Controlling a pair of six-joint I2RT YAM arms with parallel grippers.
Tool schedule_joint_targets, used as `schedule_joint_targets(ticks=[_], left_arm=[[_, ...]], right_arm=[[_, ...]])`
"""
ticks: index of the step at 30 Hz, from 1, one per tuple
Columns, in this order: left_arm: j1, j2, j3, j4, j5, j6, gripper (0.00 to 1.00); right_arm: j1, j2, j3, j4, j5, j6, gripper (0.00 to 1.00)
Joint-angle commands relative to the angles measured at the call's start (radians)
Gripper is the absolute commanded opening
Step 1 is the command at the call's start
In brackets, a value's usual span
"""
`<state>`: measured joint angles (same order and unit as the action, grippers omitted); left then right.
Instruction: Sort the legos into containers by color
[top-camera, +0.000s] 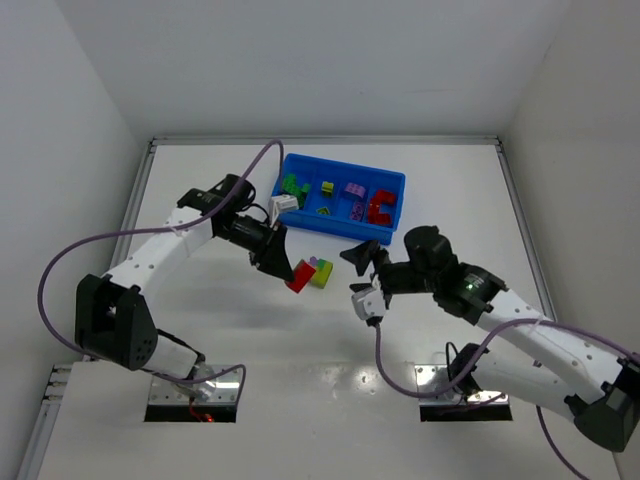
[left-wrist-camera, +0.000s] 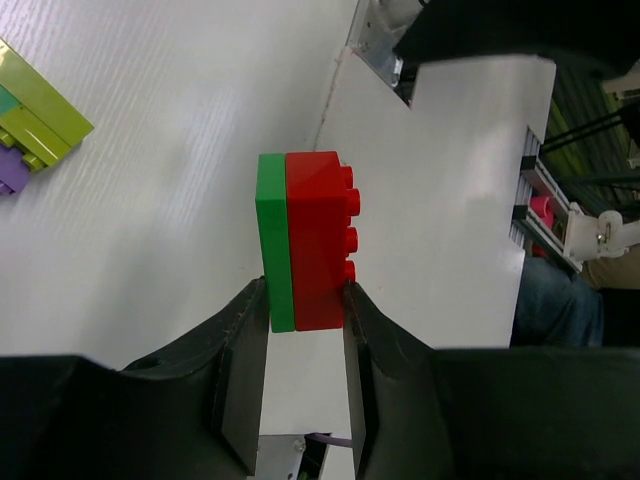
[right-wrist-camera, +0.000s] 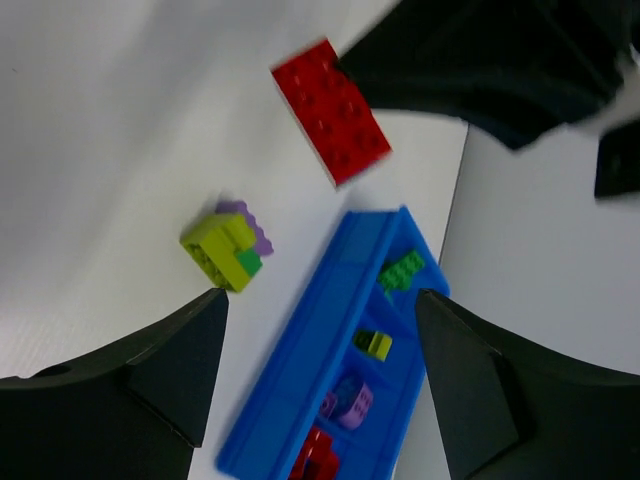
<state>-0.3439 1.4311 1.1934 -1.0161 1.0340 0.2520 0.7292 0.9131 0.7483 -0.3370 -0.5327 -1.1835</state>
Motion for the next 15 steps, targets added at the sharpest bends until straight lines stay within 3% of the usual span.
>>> schedule_joint_targets(ticks=[1, 5, 15], left_arm=[[-0.041, 0.02, 0.034, 0.042, -0.011, -0.049, 0.0], [-0.061, 0.044, 0.052, 0.042, -0.011, -0.049, 0.0], [-0.122, 0.054, 0.052, 0.042, -0.031, -0.049, 0.0]], right_arm=[[0.094, 0.039, -0.015, 0.136, 0.051, -0.128, 0.75], [0.22, 0.121, -0.006, 0.225, 0.164, -0.16, 0.74], [0.302, 0.188, 0.014, 0.248, 0.252, -0.16, 0.73]])
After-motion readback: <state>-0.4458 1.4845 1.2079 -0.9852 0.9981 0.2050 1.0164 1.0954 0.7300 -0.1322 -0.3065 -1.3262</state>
